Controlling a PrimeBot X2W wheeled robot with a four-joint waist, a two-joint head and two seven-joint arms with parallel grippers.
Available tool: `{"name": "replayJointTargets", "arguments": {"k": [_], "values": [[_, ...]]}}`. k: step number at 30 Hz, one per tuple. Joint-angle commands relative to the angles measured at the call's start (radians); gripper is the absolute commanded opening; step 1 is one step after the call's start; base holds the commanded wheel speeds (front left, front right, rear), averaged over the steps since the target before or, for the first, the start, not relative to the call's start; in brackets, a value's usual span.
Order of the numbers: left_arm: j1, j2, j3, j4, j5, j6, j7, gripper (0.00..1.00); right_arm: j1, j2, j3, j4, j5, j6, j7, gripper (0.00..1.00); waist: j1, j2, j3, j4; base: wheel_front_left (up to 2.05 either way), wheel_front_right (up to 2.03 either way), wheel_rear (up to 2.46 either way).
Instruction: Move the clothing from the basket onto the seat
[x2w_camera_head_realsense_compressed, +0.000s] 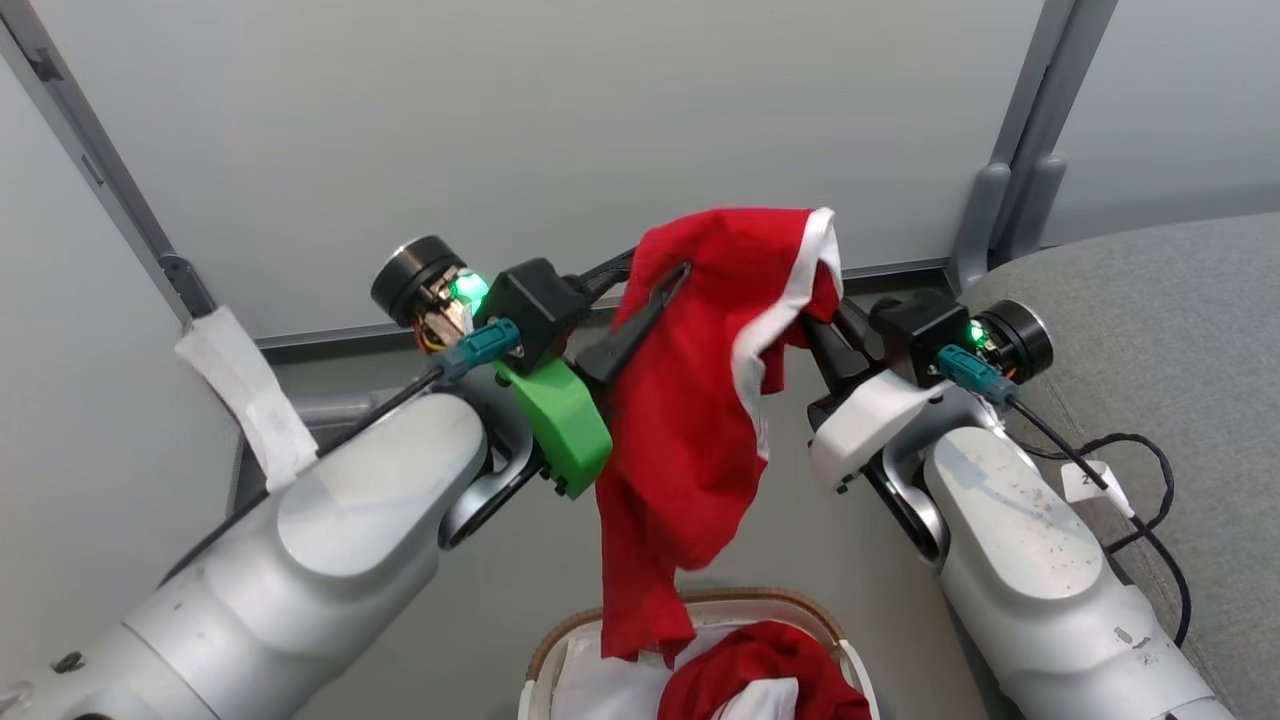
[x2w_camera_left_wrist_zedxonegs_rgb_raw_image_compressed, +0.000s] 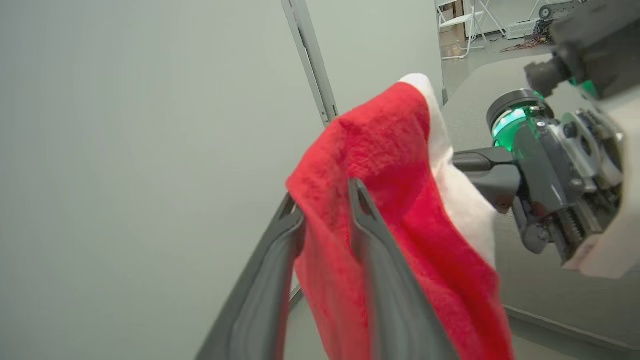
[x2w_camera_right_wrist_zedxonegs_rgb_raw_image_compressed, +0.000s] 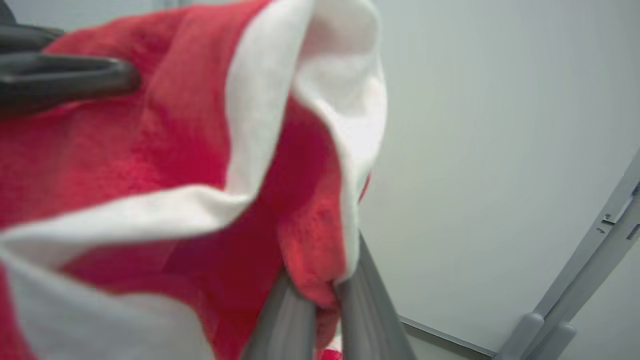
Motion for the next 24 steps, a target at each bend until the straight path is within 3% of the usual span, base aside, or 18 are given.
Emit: {"name": "replayJointTargets", "arguments": {"k": [1,8,13,24], "values": [[0.039,0.000,0.011,-0.002,-0.015,0.013,-0.014,1.00,0.014,-0.005,-0.014,-0.006,-0.011,-0.001,0.000,0.00,0.0000,0.0000,-0.002,0.001,0.00,0.00,0.00],[0.190,-0.019,0.040,0.004,-0.013,0.049,-0.044,1.00,0.026,-0.004,-0.068,-0.017,-0.039,-0.001,-0.001,0.00,0.0000,0.0000,-0.007,0.005,0.00,0.00,0.00],[0.329,-0.037,0.127,-0.038,0.027,0.070,-0.043,1.00,0.046,-0.004,-0.103,-0.034,-0.053,-0.001,0.000,0.00,0.0000,0.0000,-0.007,0.001,0.00,0.00,0.00],[0.562,-0.092,0.312,-0.086,0.165,0.037,-0.044,1.00,0.087,-0.004,-0.120,-0.048,-0.062,-0.001,0.000,0.00,0.0000,0.0000,-0.009,-0.017,0.00,0.00,0.00]]}}
